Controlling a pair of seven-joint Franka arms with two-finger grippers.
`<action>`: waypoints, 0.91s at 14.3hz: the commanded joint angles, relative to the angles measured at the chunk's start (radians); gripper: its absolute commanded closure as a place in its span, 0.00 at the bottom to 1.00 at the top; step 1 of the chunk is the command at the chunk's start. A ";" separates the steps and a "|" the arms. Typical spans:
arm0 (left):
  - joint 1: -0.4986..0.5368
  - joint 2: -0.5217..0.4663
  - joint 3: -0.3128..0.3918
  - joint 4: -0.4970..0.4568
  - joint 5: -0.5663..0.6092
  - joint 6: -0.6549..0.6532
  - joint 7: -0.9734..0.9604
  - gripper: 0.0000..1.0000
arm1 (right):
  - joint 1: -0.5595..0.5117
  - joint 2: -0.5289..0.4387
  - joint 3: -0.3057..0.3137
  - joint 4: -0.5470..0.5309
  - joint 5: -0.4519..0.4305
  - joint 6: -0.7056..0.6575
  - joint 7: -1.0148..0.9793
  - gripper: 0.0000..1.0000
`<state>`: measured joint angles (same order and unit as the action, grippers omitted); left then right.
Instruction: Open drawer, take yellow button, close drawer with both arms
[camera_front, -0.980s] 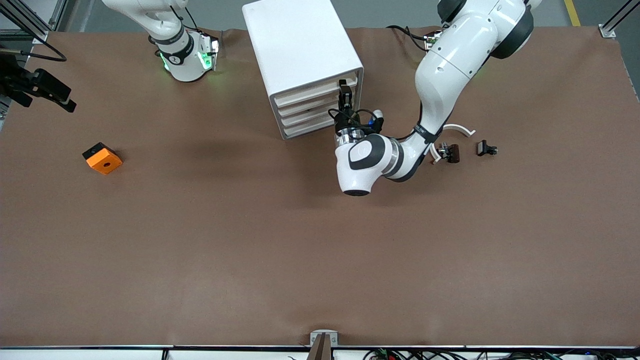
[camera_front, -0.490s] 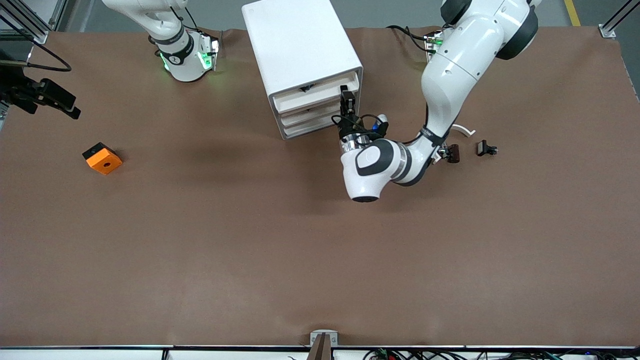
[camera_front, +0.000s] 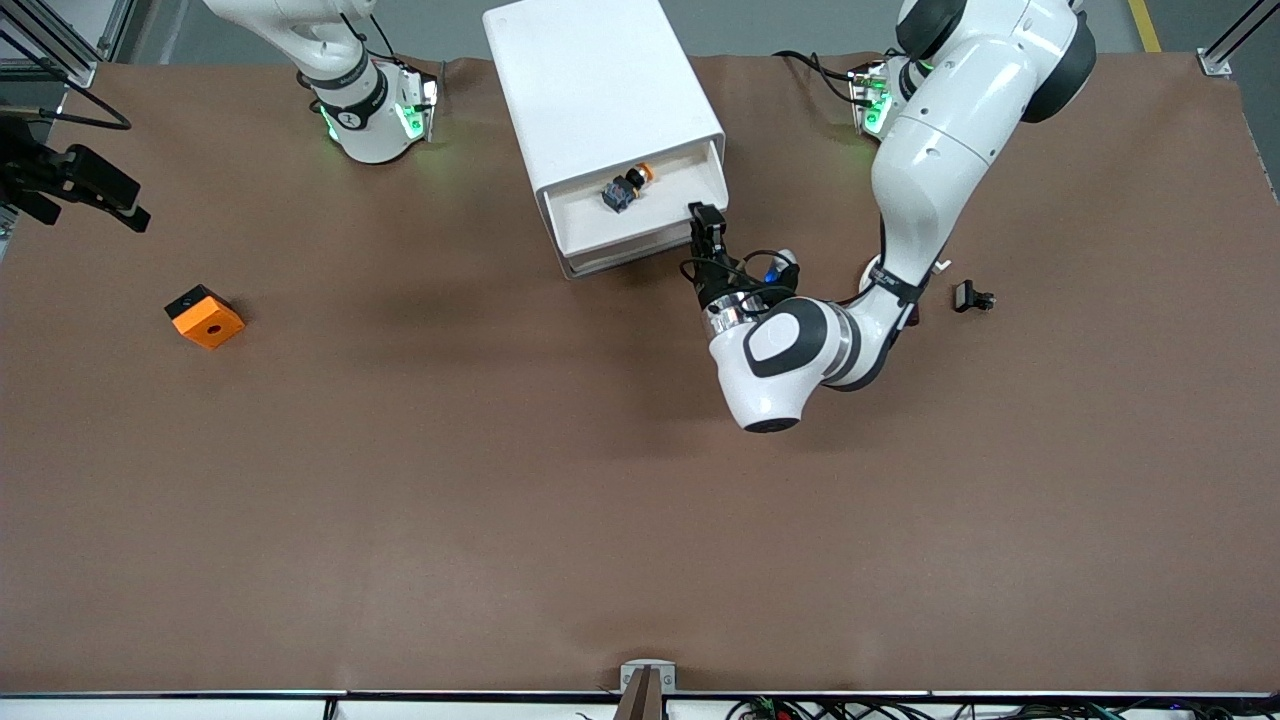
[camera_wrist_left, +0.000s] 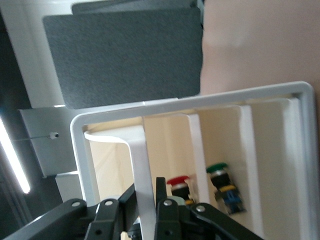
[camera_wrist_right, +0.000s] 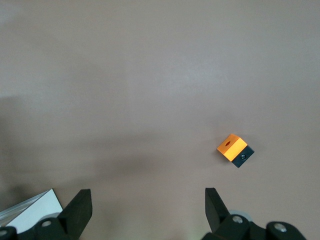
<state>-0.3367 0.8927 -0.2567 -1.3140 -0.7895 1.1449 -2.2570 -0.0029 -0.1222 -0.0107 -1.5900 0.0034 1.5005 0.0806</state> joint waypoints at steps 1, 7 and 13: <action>0.024 0.006 0.001 0.051 -0.017 0.024 0.008 0.86 | -0.012 0.009 -0.017 0.033 0.010 -0.016 -0.027 0.00; 0.065 0.006 -0.001 0.071 -0.017 0.036 0.011 0.86 | -0.022 0.041 -0.014 0.030 0.010 -0.035 -0.082 0.00; 0.102 0.006 -0.001 0.071 -0.019 0.059 0.014 0.86 | 0.062 0.039 -0.002 0.007 0.099 -0.048 0.282 0.00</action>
<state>-0.2373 0.8927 -0.2557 -1.2684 -0.7896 1.1796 -2.2558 0.0091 -0.0834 -0.0186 -1.5810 0.0908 1.4609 0.2163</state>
